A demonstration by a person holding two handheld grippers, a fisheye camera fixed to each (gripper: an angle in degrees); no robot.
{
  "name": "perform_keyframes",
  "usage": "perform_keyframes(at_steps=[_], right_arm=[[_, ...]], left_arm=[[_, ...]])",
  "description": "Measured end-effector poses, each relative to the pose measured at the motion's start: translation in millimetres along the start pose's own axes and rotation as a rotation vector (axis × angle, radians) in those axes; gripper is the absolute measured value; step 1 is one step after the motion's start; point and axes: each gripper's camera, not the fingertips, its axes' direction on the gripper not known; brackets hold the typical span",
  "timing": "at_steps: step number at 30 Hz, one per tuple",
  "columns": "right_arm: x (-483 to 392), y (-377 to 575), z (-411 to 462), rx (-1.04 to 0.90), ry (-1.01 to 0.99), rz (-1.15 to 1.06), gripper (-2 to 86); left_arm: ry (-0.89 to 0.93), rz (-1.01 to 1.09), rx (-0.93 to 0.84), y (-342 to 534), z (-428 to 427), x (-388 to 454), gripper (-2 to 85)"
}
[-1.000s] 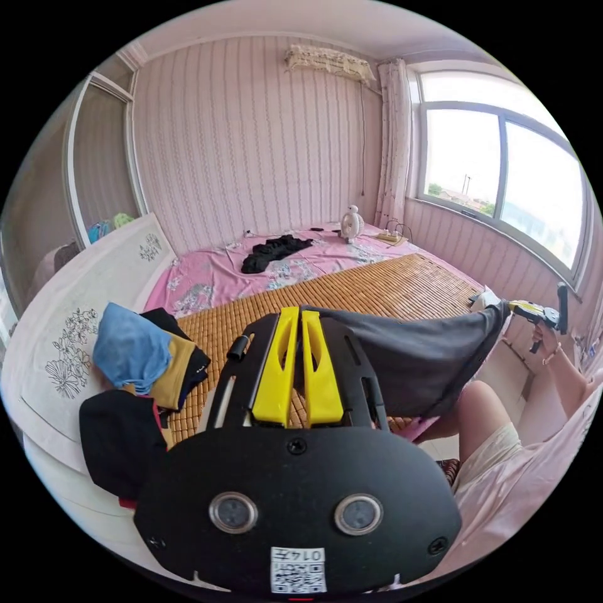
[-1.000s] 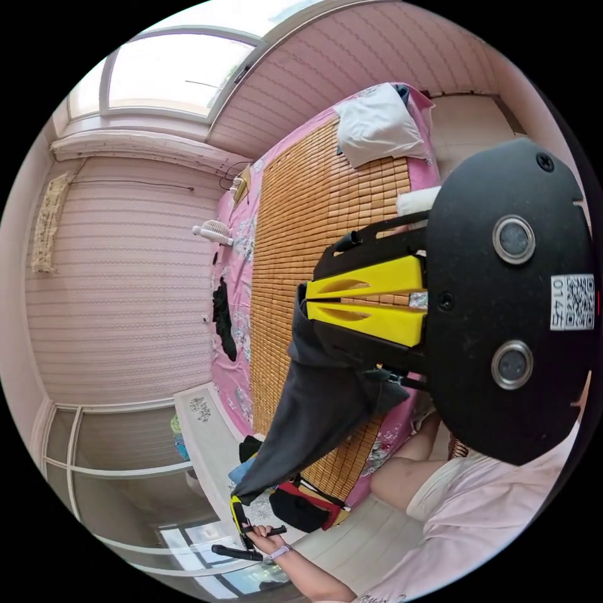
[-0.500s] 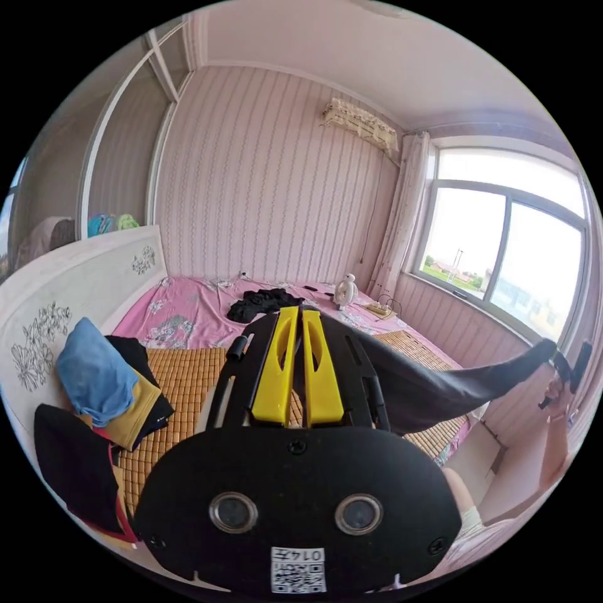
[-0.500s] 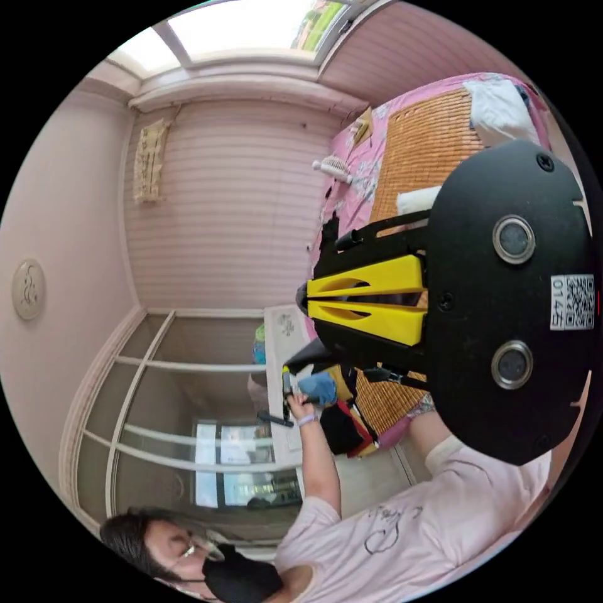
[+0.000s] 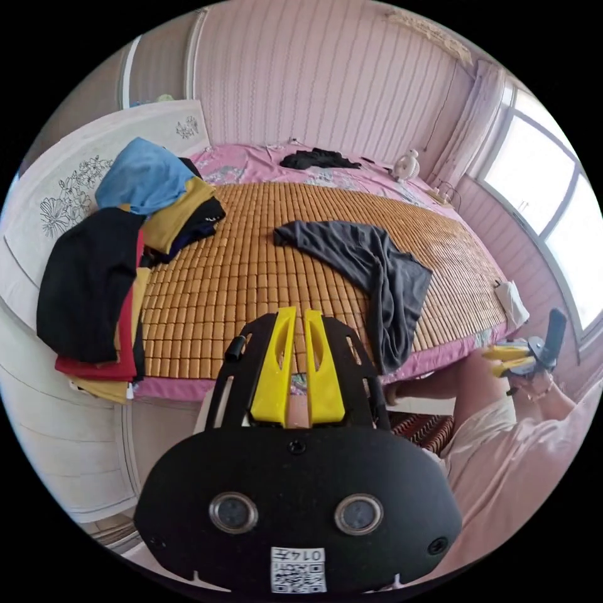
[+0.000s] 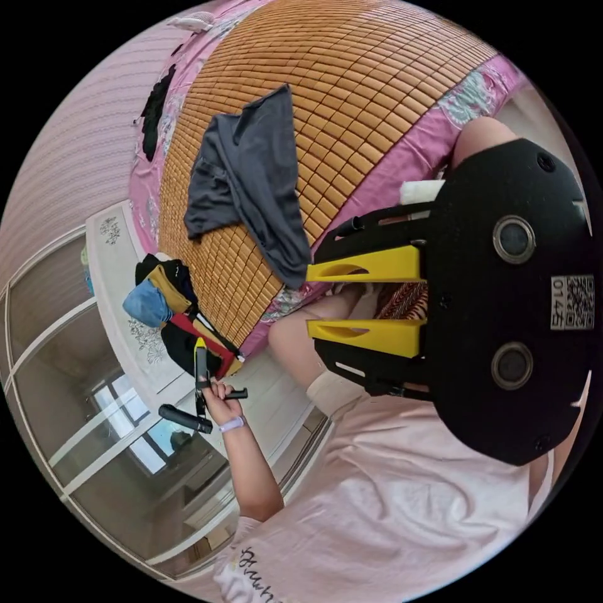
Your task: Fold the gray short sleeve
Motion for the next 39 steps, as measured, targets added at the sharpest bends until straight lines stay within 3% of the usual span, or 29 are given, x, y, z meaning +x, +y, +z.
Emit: perform_keyframes(at_steps=[7,13,19,23,26,30,34,39], right_arm=[[77,-40,19,-0.024,0.358,0.125,10.6],[168,-100,46,-0.073,0.536,0.268,11.6],[231,-128,79,-0.151,0.568,0.403,10.4],[231,-126,76,-0.142,0.548,0.37,6.4],[223,-124,63,-0.24,0.521,0.345,2.7],[188,-89,-8,-0.044,0.42,0.35,1.4],[137,-39,-107,0.239,0.278,0.369,1.1],[60,-5,-206,0.423,0.312,0.255,0.9]], left_arm=[[0.248,0.077,-0.265,13,101,87,7.3],[0.115,0.12,-0.272,8,135,123,10.7],[0.1,0.074,-0.28,16,128,121,11.1],[0.103,0.072,-0.288,24,130,119,8.1],[0.094,0.091,-0.293,27,123,114,4.7],[0.167,0.083,-0.295,29,104,99,-0.1],[0.244,0.067,-0.078,34,31,73,-0.9],[0.43,0.024,0.224,42,-91,33,-1.0]])
